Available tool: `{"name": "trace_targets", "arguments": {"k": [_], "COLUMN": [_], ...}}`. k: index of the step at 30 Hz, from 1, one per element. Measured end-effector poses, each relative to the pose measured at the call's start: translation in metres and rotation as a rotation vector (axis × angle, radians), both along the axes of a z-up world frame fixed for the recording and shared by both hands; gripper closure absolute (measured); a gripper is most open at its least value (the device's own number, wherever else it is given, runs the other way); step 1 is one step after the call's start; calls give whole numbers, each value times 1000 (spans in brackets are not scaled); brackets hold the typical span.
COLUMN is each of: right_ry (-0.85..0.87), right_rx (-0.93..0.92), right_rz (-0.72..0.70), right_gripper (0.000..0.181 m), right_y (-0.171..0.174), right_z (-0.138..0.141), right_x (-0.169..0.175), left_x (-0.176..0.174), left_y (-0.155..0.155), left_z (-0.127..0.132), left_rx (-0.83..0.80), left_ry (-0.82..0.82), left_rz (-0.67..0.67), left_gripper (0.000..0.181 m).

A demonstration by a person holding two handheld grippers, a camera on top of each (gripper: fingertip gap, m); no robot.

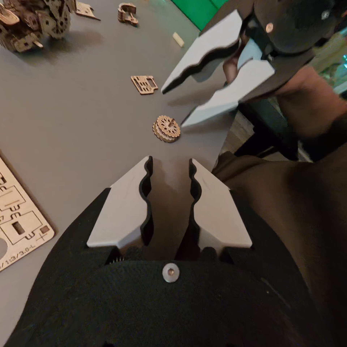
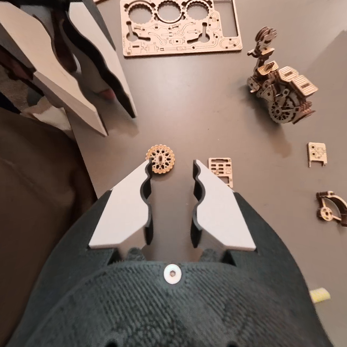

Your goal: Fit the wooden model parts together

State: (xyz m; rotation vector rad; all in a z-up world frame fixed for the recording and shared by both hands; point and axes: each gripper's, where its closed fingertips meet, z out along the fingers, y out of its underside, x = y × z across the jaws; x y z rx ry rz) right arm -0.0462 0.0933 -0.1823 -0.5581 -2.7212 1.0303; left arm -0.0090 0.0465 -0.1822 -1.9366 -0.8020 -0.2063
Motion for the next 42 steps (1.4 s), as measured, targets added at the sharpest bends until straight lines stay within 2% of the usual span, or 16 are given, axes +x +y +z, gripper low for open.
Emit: {"name": "trace_targets", "arguments": {"k": [1, 6, 9, 12, 21, 23, 27, 30, 33, 38, 40, 42], "right_ry": [2, -27, -36, -13, -31, -28, 2, 35, 53, 297, 355, 371], "right_rx": [-1, 23, -22, -70, -103, -147, -316, -344, -364, -199, -170, -162], "right_rz": [3, 10, -10, -21, -34, -43, -54, -78, -46, 45, 67, 78], "right_gripper": [136, 126, 132, 147, 148, 148, 148, 148, 148, 148, 148, 148], "right_y": [-2, -4, -8, -13, -13, -13, -15, -10, -17, -32, -36, -37], "right_z": [-4, -22, -21, -21, -19, -13, 20, 28, 32, 29, 29, 29], "right_x": [2, 10, 8, 4, 4, 2, -4, -11, -7, 1, 3, 5], "left_x": [-3, -11, -10, -7, -6, -6, -6, -8, -11, -13, -14, -16], "left_y": [3, 12, 14, 14, 2, 1, 1, 3, 7, 13, 12, 12], "left_z": [1, 1, -1, 0, 3, 4, 6, 8, 18, 32, 33, 32], "left_rx": [7, 17, 15, 28, 38, 50, 79, 111, 202, 427, 499, 521], "left_ry": [2, -14, -20, -25, -7, -19, -44, -76, -140, -413, -520, -556], "left_rz": [21, 41, 20, 6, 6, 4, 3, 9, 30, 64, 80, 98], "left_gripper": [144, 144, 145, 145, 145, 145, 145, 145, 145, 146, 146, 149]}}
